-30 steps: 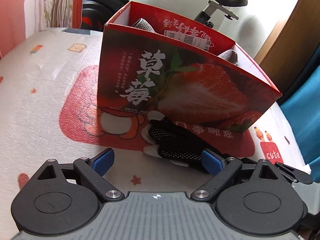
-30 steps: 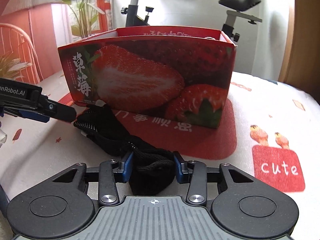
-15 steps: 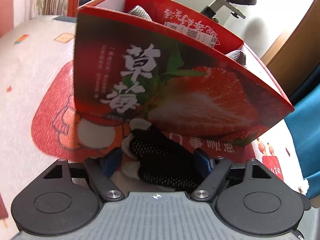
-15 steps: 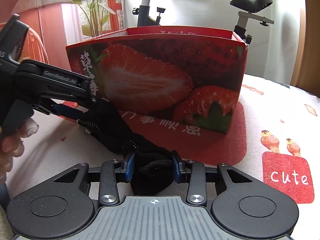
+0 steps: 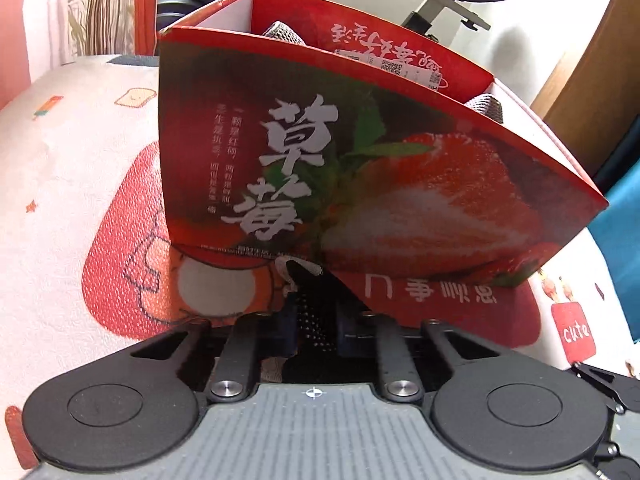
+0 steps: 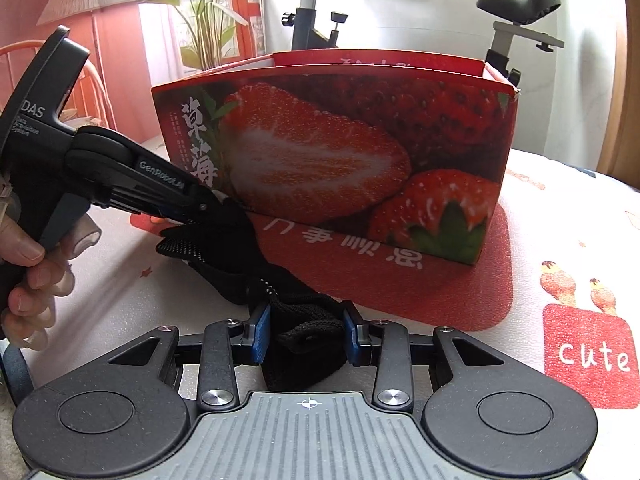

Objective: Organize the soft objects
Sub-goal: 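Lift the black glove with both tools and carry it over the box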

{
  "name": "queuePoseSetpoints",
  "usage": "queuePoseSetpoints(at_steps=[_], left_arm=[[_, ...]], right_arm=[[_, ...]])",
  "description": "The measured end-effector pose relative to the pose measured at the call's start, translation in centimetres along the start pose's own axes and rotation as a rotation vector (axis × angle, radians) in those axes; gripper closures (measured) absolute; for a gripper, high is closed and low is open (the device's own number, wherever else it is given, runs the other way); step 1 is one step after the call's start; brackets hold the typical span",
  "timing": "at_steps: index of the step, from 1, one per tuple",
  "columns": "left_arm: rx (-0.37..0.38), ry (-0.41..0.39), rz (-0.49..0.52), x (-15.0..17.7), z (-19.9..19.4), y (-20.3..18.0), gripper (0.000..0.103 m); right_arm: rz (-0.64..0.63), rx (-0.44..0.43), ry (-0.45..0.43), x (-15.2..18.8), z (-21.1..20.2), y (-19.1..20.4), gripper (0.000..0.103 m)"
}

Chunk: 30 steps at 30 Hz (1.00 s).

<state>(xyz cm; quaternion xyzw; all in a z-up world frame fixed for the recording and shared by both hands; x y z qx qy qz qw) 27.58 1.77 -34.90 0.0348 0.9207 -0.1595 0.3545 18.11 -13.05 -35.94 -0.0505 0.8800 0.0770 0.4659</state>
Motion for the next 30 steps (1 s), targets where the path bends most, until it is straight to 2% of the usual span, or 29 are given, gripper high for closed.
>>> queuePoseSetpoints(at_steps=[13,19,24,30], left_arm=[[0.021,-0.036,0.008,3.4,-3.2,1.1,0.086],[0.021,-0.048,0.019,3.7,-3.6,1.0,0.086],[0.023,-0.055,0.028,3.9,-3.8,1.0,0.086],[0.026,-0.056,0.017,4.0,-3.9,1.3,0.086]], right_arm=[[0.030,0.033,0.001,0.0,-0.2,-0.4,0.063],[0.060,0.049,0.009,0.1,-0.6,-0.7,0.063],[0.082,0.062,0.017,0.1,-1.0,-1.0,0.074],[0.076,0.059,0.022,0.0,-1.3,-0.7,0.082]])
Point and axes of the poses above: each gripper's, at about its wrist camera, not at the fingertips, and z roughly the way its jaws point, y to its left, x to its underside, the point moved 7 cm from there along z, roughly the way its jaws point, and after that the axes turned 4 degrees about -y, right-handed, at the moved point
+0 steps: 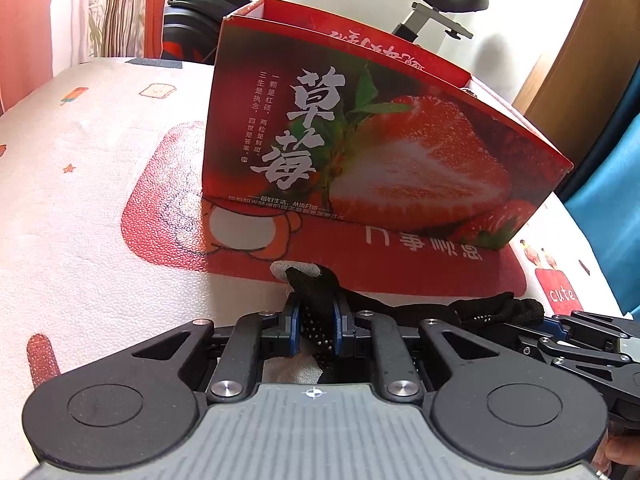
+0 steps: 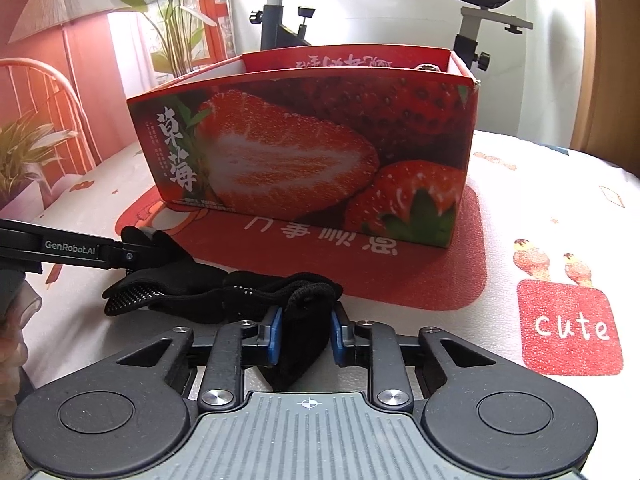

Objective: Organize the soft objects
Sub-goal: 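Lift the black glove with both tools and carry it over the box, then lower the black glove into the box and open both tools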

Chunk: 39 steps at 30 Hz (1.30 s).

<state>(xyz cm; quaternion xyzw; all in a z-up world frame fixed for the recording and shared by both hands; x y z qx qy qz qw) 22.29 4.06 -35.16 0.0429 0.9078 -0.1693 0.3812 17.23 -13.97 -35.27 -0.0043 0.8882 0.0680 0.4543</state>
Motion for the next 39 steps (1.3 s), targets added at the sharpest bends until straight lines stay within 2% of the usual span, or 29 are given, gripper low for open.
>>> queuePoseSetpoints(at_steps=[10,14,20,25,27,31,35,39], left_arm=[[-0.007,-0.028,-0.024,-0.7,-1.3,0.3,0.088],[0.003,-0.136,-0.019,-3.5,-4.1,0.2,0.088],[0.028,-0.315,0.025,-9.2,-8.6,-0.8,0.088],[0.022,-0.385,0.095,-14.0,-8.8,-2.0,0.088],[0.011,-0.376,0.129,-15.5,-7.3,-2.6,0.088],[-0.025,-0.309,0.147,-17.8,-3.6,-2.8,0.088],[-0.098,-0.227,0.159,-18.5,0.1,-2.6,0.088],[-0.105,-0.154,0.161,-18.2,2.7,-2.3,0.087]], right_arm=[[-0.045,-0.021,-0.056,-1.9,-1.4,1.5,0.088],[-0.075,-0.040,-0.132,-4.5,-3.2,2.4,0.088],[-0.135,-0.052,-0.274,-10.1,-5.8,3.4,0.088],[-0.177,-0.031,-0.314,-14.6,-4.9,3.0,0.088],[-0.183,-0.009,-0.307,-16.2,-3.7,2.4,0.088],[-0.150,0.018,-0.253,-18.8,0.2,0.7,0.088],[-0.159,0.050,-0.160,-19.3,4.6,-0.1,0.088],[-0.132,0.088,-0.060,-18.4,7.9,-1.2,0.088]])
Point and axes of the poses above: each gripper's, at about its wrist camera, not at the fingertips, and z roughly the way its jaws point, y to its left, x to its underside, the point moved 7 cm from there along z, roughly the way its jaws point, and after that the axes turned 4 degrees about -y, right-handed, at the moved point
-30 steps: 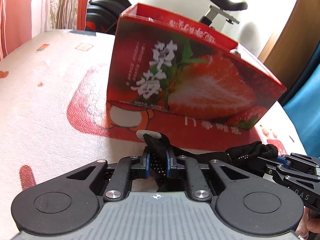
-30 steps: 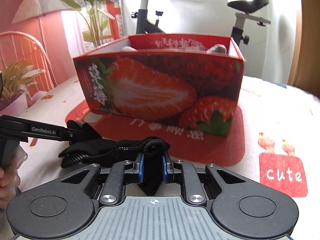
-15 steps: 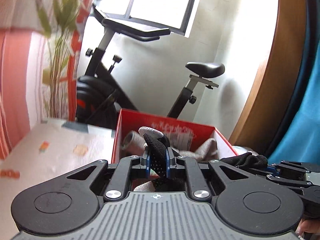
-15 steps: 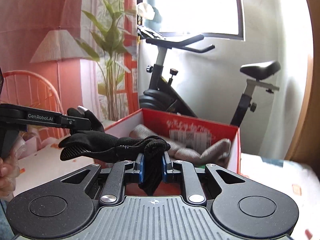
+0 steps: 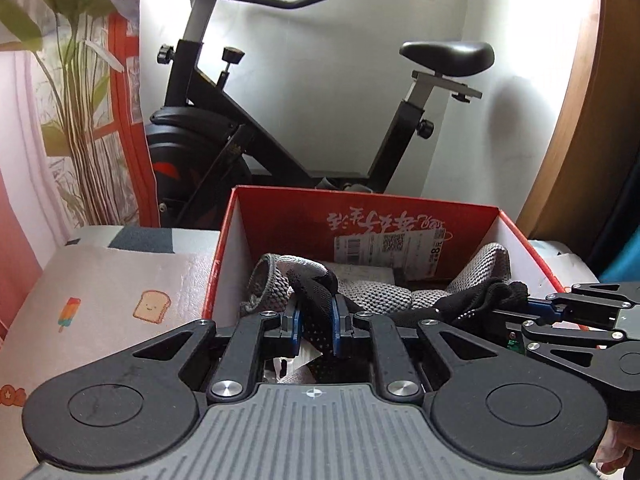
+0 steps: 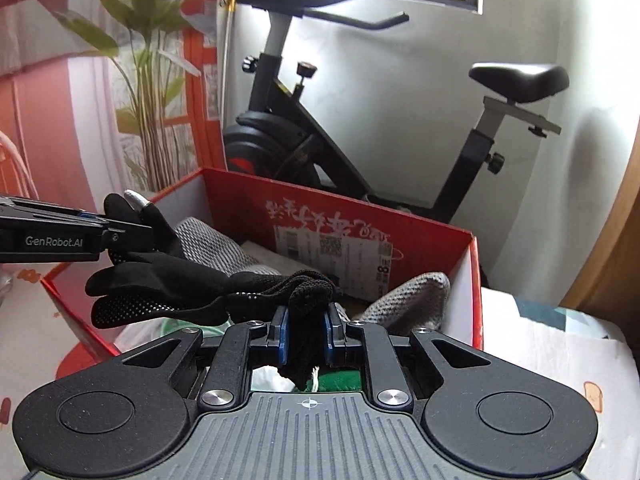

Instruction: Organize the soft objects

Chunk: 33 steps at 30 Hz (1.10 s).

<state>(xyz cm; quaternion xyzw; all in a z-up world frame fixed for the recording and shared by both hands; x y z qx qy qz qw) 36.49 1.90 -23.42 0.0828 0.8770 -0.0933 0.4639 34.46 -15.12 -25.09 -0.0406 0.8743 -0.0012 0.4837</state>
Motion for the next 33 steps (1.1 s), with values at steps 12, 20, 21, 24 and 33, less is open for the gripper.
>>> queuePoseSetpoints(at_steps=[12,20,21,24,33], left_arm=[[-0.037,0.008,0.028,0.3,0.1,1.1,0.043],[-0.069,-0.021,0.014,-0.7,-1.8,1.7,0.014],[-0.075,-0.030,0.017,-0.8,-2.3,1.7,0.011],[-0.103,-0.060,0.039,-1.4,-3.6,1.7,0.005],[-0.152,-0.122,0.074,-3.0,-8.3,1.2,0.000]], right_arm=[[-0.026,0.102,0.189,2.3,4.3,-0.9,0.087],[0.041,0.136,0.205,2.5,4.2,-2.1,0.085],[0.047,0.133,0.194,2.4,4.0,-2.1,0.084],[0.074,0.117,0.144,1.8,2.6,-2.3,0.078],[0.171,0.063,-0.065,-1.8,-5.0,-3.3,0.019]])
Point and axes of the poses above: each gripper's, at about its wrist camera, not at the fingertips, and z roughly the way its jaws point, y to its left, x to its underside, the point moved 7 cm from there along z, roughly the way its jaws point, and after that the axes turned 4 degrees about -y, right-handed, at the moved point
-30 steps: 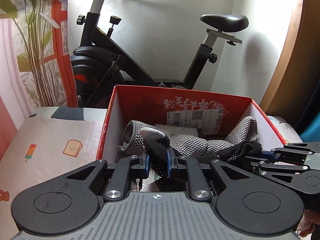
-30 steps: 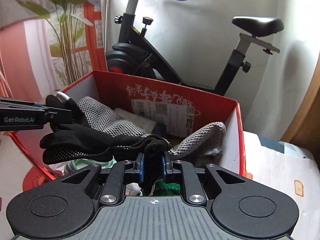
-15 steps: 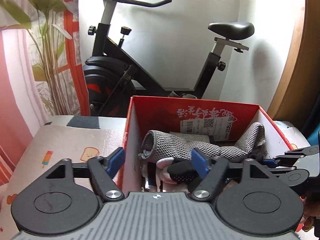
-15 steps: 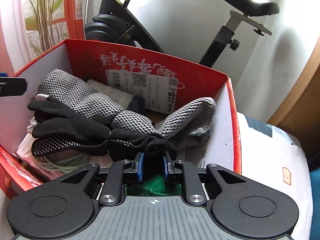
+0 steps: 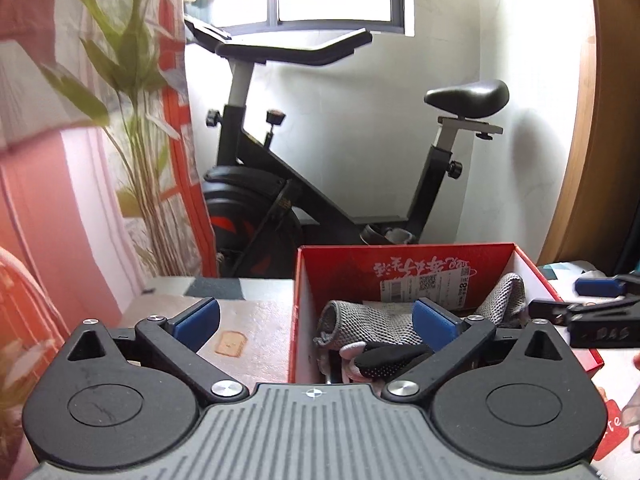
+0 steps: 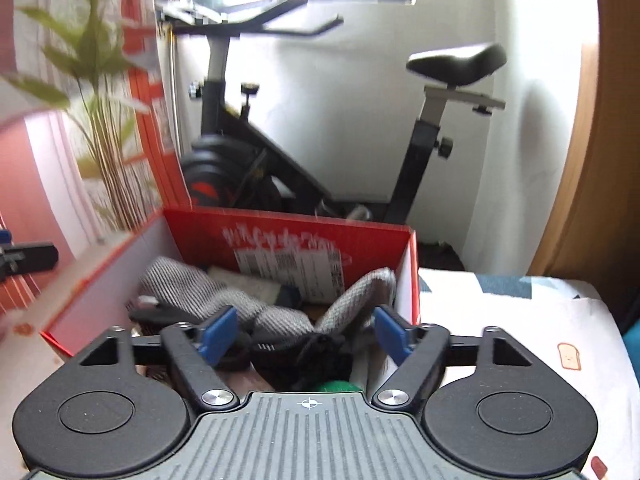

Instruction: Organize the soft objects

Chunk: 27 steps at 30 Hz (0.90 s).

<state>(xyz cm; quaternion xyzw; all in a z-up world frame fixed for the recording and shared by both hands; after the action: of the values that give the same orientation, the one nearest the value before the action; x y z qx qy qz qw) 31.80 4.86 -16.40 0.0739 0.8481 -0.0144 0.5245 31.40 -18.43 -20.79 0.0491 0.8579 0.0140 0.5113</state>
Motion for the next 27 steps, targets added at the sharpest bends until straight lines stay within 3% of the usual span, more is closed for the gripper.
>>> queuePoseSetpoints(at_steps=[3,8,15,19,27], left_arm=[[-0.025,-0.025,0.027,-0.8,-1.9,-0.2,0.000],[-0.058,-0.045,0.053,-1.6,-4.7,-0.6,0.000],[-0.024,-0.076,-0.034,-2.2,-9.3,-0.6,0.000],[-0.113,-0.118,-0.035,-2.2,-12.4,-0.4,0.000],[-0.091,-0.141,-0.052,-2.0,-18.5,0.0,0.000]], right_arm=[[0.036,-0.026,-0.059,-1.5,-2.6,0.0,0.000],[0.069,-0.027,-0.125,-3.2,-6.5,0.5,0.000],[0.075,-0.064,-0.185,-3.8,-11.8,2.0,0.000],[0.073,-0.047,-0.215,-3.7,-14.9,2.7,0.000],[0.099,-0.039,-0.243,-2.3,-21.0,4.1,0.000]])
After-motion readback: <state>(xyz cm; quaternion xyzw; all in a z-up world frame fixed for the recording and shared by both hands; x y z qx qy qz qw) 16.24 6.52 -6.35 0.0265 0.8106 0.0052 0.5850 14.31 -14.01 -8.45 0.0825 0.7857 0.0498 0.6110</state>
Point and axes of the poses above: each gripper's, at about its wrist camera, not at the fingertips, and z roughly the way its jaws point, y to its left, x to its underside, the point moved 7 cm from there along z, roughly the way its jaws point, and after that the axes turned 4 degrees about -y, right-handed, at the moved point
